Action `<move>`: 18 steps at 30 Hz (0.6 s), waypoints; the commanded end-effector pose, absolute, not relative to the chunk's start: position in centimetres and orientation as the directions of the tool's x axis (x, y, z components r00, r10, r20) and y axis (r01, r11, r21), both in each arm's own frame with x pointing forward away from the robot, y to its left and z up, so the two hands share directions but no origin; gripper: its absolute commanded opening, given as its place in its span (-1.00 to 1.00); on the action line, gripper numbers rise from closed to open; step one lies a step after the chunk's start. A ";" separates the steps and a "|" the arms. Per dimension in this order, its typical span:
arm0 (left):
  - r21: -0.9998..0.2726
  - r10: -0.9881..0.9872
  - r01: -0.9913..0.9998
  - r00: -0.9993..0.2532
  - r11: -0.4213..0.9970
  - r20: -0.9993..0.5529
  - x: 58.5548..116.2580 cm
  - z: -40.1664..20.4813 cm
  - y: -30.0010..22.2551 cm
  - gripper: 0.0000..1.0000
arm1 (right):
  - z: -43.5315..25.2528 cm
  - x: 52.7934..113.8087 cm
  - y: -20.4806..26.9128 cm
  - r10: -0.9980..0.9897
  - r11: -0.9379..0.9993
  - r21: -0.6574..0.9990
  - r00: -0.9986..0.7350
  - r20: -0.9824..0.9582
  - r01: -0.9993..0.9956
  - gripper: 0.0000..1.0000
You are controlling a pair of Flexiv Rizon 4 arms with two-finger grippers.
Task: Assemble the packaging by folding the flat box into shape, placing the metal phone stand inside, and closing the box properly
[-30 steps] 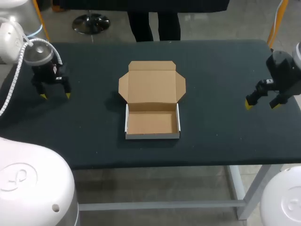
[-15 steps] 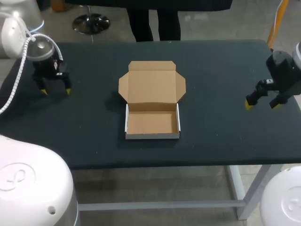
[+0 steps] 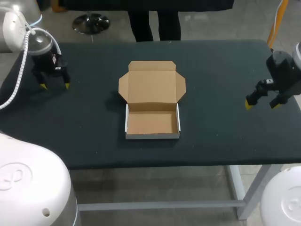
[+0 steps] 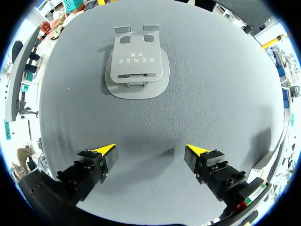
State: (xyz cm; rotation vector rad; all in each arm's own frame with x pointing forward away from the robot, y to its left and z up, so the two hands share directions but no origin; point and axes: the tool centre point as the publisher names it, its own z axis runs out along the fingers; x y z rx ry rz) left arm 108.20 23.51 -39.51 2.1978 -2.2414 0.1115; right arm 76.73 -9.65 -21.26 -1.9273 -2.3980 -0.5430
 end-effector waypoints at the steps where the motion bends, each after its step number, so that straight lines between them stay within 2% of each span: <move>1: -0.022 -0.998 -1.000 -0.021 0.020 0.051 109.2 -39.8 23.7 1.00 | -21.0 76.7 -9.7 0.944 0.180 0.250 -0.239 0.228 0.951 1.00; 18: -0.024 -0.998 -0.999 -0.022 0.021 0.052 110.7 -39.0 24.2 1.00 | -21.0 76.7 -9.7 0.944 0.180 0.250 -0.239 0.228 0.951 1.00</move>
